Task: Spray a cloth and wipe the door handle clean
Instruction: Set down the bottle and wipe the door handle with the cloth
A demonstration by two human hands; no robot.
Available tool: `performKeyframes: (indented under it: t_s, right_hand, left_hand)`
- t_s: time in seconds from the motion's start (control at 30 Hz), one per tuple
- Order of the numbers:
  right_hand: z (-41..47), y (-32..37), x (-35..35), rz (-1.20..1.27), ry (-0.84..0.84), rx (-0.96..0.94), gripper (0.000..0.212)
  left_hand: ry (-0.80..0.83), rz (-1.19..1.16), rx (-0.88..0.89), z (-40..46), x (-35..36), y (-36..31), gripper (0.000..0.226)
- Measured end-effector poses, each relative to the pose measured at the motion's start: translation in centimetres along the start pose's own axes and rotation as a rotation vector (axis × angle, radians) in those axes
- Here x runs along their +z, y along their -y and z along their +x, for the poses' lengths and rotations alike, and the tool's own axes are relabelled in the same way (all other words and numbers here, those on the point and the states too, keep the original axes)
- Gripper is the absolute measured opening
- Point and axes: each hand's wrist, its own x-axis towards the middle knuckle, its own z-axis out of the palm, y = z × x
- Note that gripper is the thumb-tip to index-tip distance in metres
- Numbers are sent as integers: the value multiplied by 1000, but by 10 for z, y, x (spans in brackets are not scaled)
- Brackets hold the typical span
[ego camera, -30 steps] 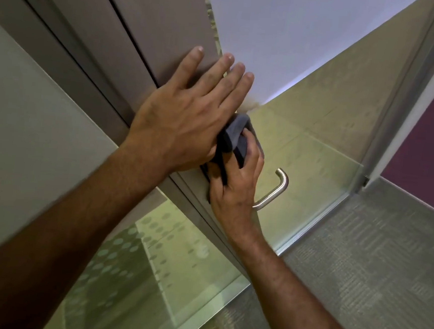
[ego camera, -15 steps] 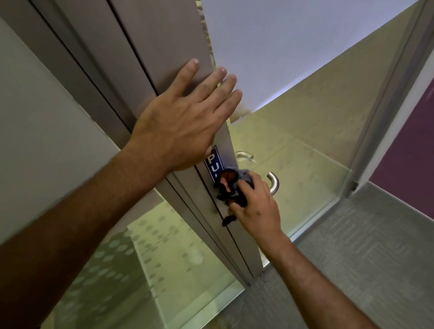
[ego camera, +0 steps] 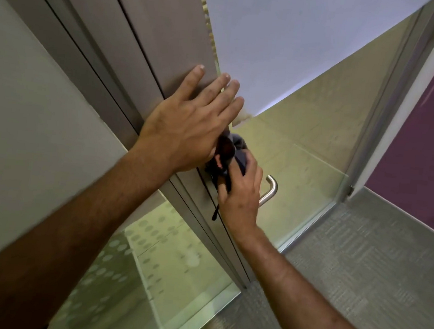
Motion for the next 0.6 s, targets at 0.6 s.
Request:
performKeyframes:
  t_s: [0.6]
  right_hand:
    - [29, -4, -64, 851, -257, 313, 47]
  left_hand:
    - [10, 35, 4, 1, -2, 0, 72]
